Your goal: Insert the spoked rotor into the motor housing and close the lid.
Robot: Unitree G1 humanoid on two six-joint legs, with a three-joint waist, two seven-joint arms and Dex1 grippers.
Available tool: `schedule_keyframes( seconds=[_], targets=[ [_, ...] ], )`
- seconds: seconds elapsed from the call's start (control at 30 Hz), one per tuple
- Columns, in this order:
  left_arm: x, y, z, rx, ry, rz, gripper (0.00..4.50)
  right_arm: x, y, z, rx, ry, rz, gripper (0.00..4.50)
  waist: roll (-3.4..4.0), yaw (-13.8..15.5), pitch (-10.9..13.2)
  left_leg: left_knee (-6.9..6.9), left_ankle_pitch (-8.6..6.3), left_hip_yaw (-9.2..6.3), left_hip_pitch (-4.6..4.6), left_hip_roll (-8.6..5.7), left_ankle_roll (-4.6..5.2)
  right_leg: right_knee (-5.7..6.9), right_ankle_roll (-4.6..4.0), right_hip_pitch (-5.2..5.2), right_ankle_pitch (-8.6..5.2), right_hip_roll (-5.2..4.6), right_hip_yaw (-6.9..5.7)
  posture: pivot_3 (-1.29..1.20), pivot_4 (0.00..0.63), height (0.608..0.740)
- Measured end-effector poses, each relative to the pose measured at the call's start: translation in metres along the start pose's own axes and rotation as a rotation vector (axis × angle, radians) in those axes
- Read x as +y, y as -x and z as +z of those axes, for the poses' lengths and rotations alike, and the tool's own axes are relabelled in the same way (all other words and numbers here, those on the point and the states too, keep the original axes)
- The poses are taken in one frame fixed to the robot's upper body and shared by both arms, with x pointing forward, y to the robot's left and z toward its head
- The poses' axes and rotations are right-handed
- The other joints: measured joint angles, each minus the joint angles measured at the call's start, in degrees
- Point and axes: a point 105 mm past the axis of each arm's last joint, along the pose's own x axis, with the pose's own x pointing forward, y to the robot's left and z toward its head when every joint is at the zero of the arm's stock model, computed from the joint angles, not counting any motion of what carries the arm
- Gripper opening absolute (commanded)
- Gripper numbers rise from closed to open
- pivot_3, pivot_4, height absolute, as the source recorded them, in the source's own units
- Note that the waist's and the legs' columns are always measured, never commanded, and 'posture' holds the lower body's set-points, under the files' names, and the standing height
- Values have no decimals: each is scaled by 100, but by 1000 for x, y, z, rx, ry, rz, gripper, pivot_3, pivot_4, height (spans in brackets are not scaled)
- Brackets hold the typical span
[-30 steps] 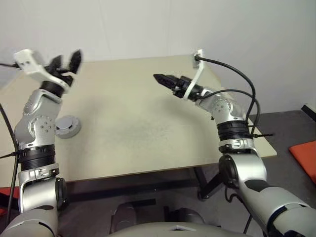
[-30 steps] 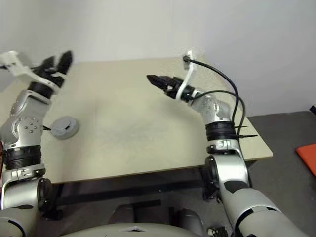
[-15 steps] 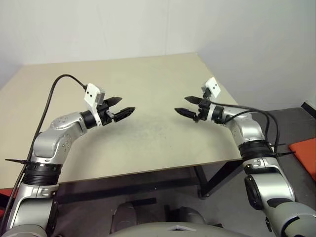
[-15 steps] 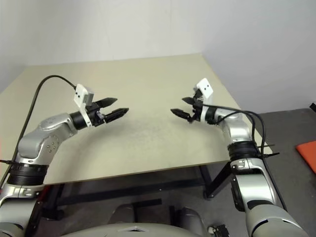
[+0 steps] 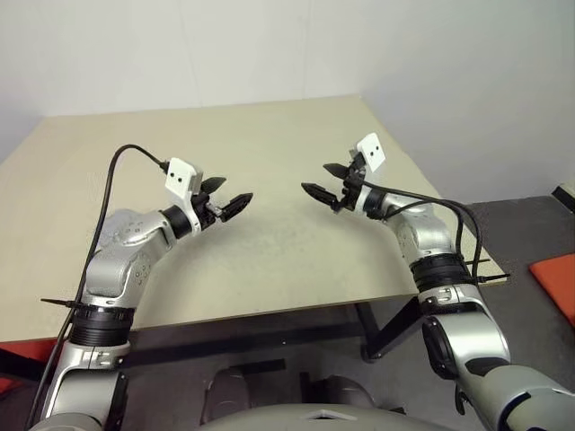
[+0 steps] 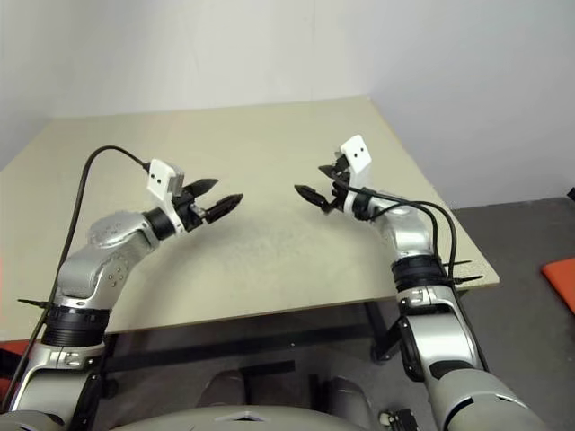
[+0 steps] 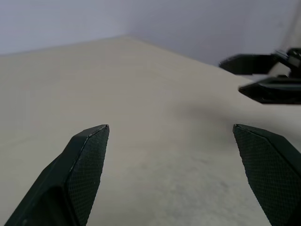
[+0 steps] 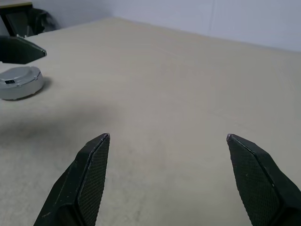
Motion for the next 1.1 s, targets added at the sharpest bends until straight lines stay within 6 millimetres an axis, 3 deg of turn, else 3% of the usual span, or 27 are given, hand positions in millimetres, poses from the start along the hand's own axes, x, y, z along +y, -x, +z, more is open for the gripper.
schedule_keyframes(
  seconds=[0.3,0.8,1.1],
  targets=[
    [-1,1,10,2,5,33,4481,38,-25,23,-131,-18,61,4500,2,6,1,-1,-3,0,3,1,-7,1,2,1,-1,0,0,0,0,740],
    [4,4,13,29,-4,42,4481,48,-26,19,-135,-67,79,4500,3,-4,3,-6,-2,4,3,-2,-6,-2,4,3,-1,-8,2,0,0,740],
    [4,8,18,10,-13,45,4481,44,-22,14,-113,-67,87,4500,4,-5,3,-6,-2,4,3,-2,-6,-5,4,3,-1,-8,2,0,0,740]
  ],
)
